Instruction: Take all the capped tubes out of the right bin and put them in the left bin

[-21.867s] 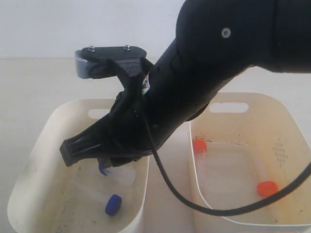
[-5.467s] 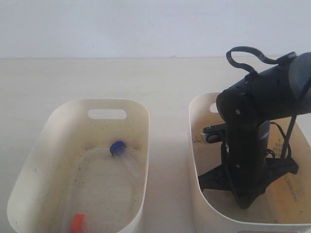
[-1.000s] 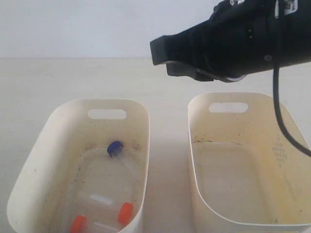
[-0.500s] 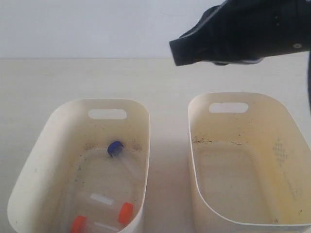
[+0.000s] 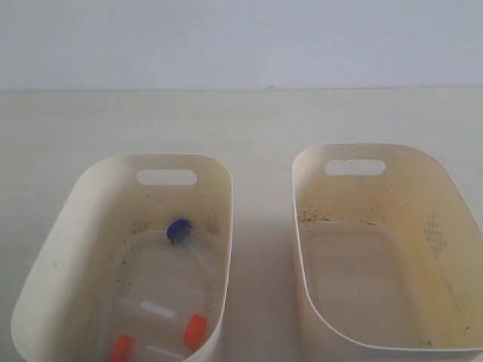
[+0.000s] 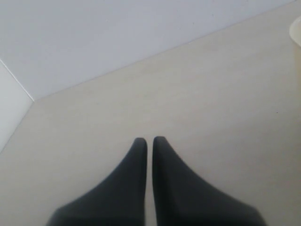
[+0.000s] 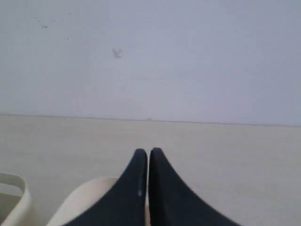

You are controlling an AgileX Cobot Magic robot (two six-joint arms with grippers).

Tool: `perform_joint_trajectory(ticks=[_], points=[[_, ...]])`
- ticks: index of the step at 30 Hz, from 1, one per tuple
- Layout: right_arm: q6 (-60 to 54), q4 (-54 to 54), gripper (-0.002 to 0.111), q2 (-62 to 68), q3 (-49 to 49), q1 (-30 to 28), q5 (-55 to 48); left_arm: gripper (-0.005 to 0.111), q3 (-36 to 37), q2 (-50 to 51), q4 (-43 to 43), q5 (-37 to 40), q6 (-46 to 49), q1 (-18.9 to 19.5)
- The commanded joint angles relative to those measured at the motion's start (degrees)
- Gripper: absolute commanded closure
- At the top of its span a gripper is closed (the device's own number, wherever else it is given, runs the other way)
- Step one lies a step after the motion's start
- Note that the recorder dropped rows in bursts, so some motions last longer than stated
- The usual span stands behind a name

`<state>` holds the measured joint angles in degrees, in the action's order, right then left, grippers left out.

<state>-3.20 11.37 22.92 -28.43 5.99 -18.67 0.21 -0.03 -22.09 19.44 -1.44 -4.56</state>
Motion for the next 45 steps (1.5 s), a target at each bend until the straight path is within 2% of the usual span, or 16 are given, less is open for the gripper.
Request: perform_joint_trajectory(ticks=[1, 5, 8, 14, 18, 19, 20, 24, 39, 45], points=[[-1.7, 0.4, 0.107, -14.1, 10.0, -4.7, 0.0, 0.102, -0.2, 0.0, 0.2, -0.2, -0.5, -0.3], [-6.0, -0.3, 0.107, -22.7, 15.9, -4.8, 0.0, 0.102, -0.2, 0.0, 0.2, -0.2, -0.5, -0.3], [-7.9, -0.3, 0.107, -22.9, 19.1, -4.8, 0.0, 0.102, -0.2, 0.0, 0.2, -0.2, -0.5, -0.3], [-7.9, -0.5, 0.107, -22.9, 24.0, -4.8, 0.1, 0.102, -0.2, 0.0, 0.2, -0.2, -0.5, -0.3], [-2.5, -2.1, 0.107, -22.9, 28.3, -4.8, 2.1, 0.102, -0.2, 0.0, 0.2, -0.2, -0.5, -0.3], [1.2, -4.2, 0.107, -22.9, 28.4, -4.8, 4.6, 0.102, -0.2, 0.0, 0.2, -0.2, -0.5, -0.3], [2.6, -4.8, 0.107, -22.9, 28.4, -4.8, 2.8, 0.102, -0.2, 0.0, 0.2, -0.2, -0.5, -0.3], [2.9, -9.2, 0.107, -22.9, 28.4, -4.8, 0.9, 0.102, -0.2, 0.0, 0.2, -0.2, -0.5, -0.3], [1.4, -9.7, 0.107, -22.9, 28.4, -4.9, -1.3, 0.102, -0.2, 0.0, 0.2, -0.2, -0.5, -0.3], [1.4, -9.7, 0.107, -22.9, 28.4, -8.3, -1.3, 0.102, -0.2, 0.0, 0.2, -0.2, -0.5, -0.3]])
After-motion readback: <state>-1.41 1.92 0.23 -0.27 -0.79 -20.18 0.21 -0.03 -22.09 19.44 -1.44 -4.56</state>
